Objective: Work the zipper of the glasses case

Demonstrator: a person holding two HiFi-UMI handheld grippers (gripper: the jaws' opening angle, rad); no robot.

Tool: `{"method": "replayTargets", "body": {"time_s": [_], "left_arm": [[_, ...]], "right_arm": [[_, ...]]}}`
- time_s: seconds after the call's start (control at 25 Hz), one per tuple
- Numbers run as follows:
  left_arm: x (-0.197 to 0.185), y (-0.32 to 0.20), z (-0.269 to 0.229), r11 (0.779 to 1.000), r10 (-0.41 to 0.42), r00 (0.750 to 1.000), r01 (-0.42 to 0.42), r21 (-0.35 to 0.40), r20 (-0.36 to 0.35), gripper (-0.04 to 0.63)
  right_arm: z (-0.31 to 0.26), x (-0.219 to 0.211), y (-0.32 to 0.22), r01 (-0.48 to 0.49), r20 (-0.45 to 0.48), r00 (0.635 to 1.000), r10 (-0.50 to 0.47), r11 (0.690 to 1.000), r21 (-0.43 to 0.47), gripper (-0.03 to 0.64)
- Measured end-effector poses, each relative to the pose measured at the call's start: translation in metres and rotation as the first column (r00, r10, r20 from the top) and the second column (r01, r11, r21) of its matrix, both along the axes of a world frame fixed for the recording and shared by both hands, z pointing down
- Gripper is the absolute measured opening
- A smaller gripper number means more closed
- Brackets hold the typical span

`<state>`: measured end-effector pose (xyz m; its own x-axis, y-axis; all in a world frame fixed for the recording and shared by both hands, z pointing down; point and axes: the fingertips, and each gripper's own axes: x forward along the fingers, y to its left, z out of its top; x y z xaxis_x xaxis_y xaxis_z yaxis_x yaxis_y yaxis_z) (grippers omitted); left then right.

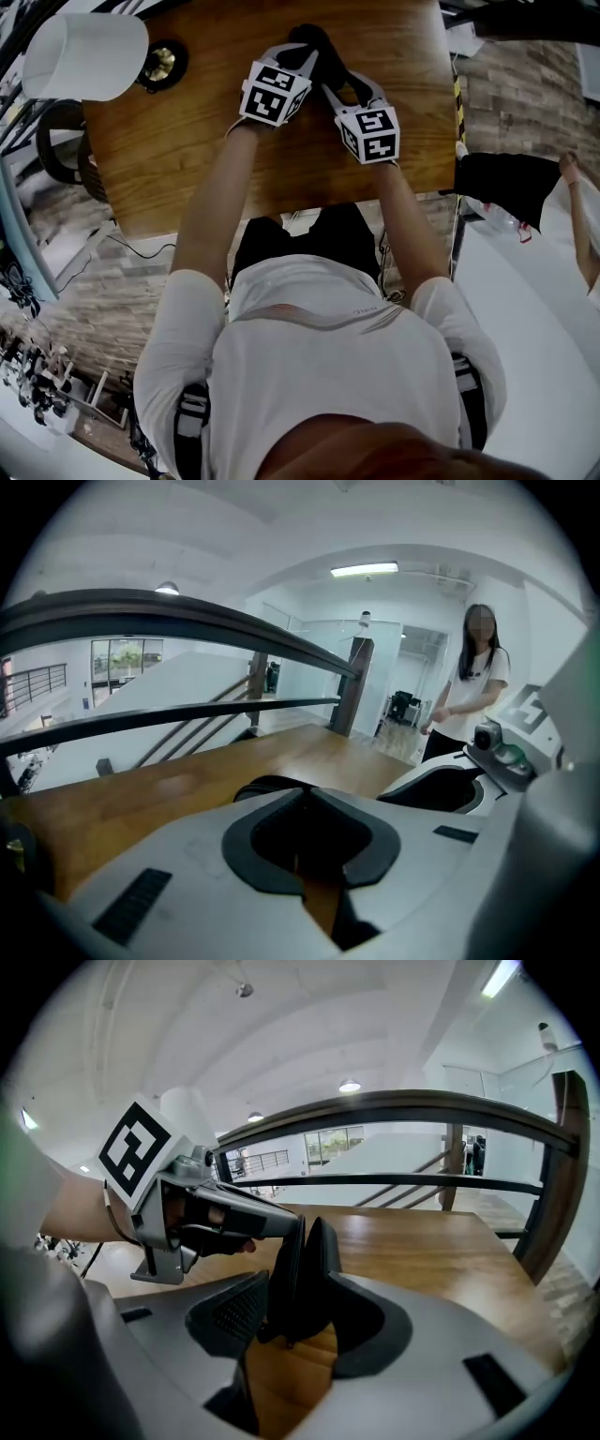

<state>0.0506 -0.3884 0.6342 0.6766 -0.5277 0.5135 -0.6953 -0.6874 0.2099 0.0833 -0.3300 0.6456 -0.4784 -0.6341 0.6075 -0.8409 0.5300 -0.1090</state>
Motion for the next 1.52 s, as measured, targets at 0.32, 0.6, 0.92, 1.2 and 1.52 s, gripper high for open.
{"method": "replayTargets", "body": {"time_s": [0.32,0.6,0.92,1.2,1.52], "left_arm": [[0.008,0.0,0.001,1.0,0.002,0.999,-0.003,0.012,0.042,0.031],[0.005,-0.001,0.001,1.0,-0.001,1.0,0.001,0.005,0.029,0.031],[0.004,0.0,0.002,1.0,0.001,1.0,-0.001,-0.005,0.011,0.031],[0.0,-0.003,-0.001,1.0,-0.01,1.0,0.01,-0.028,-0.015,0.031],[-0.016,0.0,-0.03,0.999,-0.041,0.998,0.04,-0.003,-0.046,0.032]], "right_arm": [[0.001,0.007,0.006,-0.002,0.01,1.0,0.003,1.0,-0.027,0.38],[0.031,0.0,0.006,0.055,0.031,0.998,-0.05,0.983,-0.174,0.487],[0.041,-0.009,-0.009,0.05,0.01,0.999,-0.049,0.984,-0.173,0.449],[0.029,-0.015,-0.012,0.008,0.034,0.999,-0.003,0.988,-0.155,0.347],[0.014,-0.013,-0.013,-0.028,0.07,0.997,0.037,0.993,-0.115,0.299]]}}
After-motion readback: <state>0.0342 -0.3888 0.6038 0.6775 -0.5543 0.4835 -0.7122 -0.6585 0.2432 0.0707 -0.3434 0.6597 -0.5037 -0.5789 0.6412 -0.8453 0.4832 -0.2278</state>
